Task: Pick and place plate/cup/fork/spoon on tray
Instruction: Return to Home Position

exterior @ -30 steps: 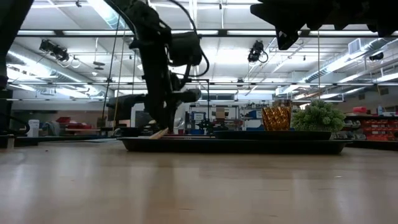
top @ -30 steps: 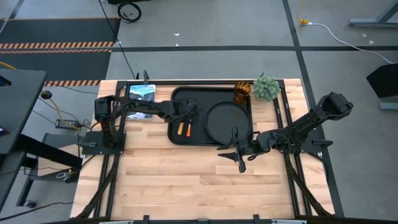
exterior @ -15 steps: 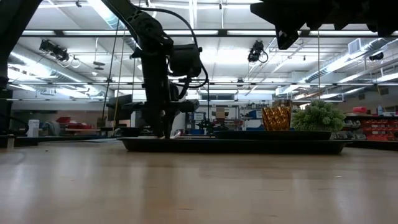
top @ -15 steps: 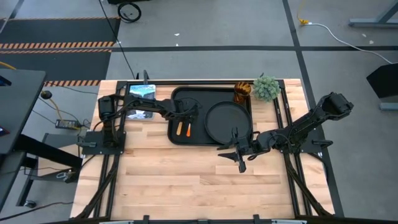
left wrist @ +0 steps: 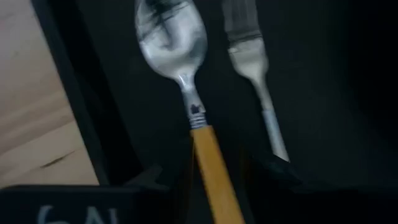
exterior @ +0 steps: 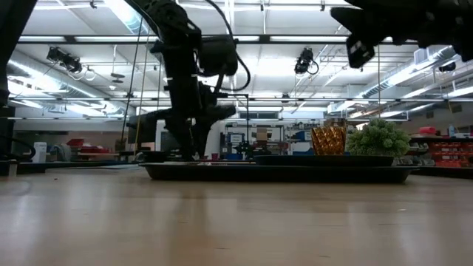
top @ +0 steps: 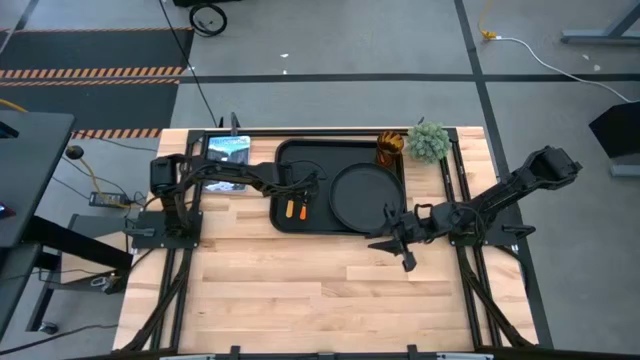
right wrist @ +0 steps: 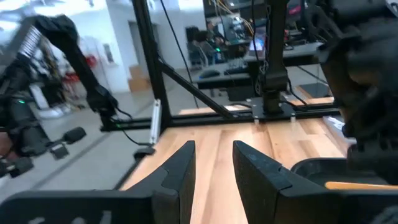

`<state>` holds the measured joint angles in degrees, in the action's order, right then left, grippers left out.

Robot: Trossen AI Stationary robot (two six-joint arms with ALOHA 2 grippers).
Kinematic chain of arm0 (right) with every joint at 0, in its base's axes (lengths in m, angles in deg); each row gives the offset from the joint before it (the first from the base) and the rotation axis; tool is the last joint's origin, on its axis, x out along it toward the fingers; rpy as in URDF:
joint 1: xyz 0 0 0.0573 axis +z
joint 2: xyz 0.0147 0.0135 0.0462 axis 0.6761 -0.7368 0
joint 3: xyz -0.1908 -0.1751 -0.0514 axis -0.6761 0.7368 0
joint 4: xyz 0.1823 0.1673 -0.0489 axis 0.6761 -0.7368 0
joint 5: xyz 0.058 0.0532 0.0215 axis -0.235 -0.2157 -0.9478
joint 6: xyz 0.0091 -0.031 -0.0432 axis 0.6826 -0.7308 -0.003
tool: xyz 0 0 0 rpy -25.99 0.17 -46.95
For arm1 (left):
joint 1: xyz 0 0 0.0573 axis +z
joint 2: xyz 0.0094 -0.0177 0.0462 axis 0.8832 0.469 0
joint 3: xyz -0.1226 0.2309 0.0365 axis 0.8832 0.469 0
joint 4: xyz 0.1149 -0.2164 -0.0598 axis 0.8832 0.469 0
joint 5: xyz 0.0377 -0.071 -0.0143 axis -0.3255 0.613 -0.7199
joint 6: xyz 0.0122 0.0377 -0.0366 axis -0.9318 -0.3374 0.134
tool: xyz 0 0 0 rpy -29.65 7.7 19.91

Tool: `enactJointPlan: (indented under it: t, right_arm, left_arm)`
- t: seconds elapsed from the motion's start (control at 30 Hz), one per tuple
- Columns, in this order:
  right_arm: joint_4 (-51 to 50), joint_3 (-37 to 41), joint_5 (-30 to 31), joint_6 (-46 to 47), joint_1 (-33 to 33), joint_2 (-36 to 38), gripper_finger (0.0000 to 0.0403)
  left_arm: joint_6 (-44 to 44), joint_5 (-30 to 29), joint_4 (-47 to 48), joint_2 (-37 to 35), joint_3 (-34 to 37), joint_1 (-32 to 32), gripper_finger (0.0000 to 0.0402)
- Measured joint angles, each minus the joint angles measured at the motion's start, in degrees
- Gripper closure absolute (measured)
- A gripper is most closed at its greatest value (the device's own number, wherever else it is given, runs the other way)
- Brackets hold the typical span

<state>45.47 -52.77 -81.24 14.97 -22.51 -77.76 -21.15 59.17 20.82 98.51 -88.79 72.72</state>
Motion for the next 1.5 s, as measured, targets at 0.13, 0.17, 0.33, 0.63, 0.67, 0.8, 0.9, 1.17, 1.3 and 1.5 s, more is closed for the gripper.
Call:
enactJointPlan:
  t: [0.13,0.17,0.33,0.63,0.67,0.8,0.9,1.17,1.3,1.5]
  right_arm:
    - [4.0,5.3,-1.6,2.9,-1.9,3.7,0.0289]
    - [4.1,6.4,-1.6,3.4,-2.5,4.7,0.0289]
    - [4.1,9.9,-1.7,4.2,-5.6,8.7,0.0289]
    - [5.6,15.9,-1.9,4.7,-10.1,15.9,0.0289]
    - [5.3,16.3,-1.8,4.5,-10.5,16.6,0.0289]
    - [4.1,16.3,-1.9,1.2,-11.4,18.3,0.0289]
    - [4.3,16.3,-2.0,-0.7,-12.6,19.5,0.0289]
    - [2.9,16.3,-7.5,-3.1,-15.6,20.8,0.0289]
    - [3.1,16.3,-7.8,-4.6,-16.4,21.4,0.0289]
    - [0.2,16.3,-7.5,-5.0,-18.7,23.8,0.0289]
  left_arm:
    - [-5.3,0.0,-1.2,-2.8,0.0,-1.6,0.0277]
    - [-7.2,0.0,-1.7,-3.4,0.0,-2.1,0.028]
    - [-17.6,0.0,-5.5,-6.6,0.0,-4.9,0.029]
    - [-34.5,-6.5,-2.2,-12.3,0.0,-14.3,0.032]
    - [-35.6,-8.2,-1.2,-12.5,0.0,-15.6,0.0323]
    - [-38.9,-13.1,1.8,-12.9,0.1,-19.6,0.0337]
    - [-40.9,-13.6,2.2,-13.1,1.2,-21.3,0.035]
    - [-42.2,-8.1,3.2,-21.8,6.0,-22.5,0.0391]
    - [-44.2,-3.9,-1.7,-28.8,11.4,-22.6,0.0396]
    - [-45.6,2.4,-13.4,-40.0,22.2,-22.5,0.0391]
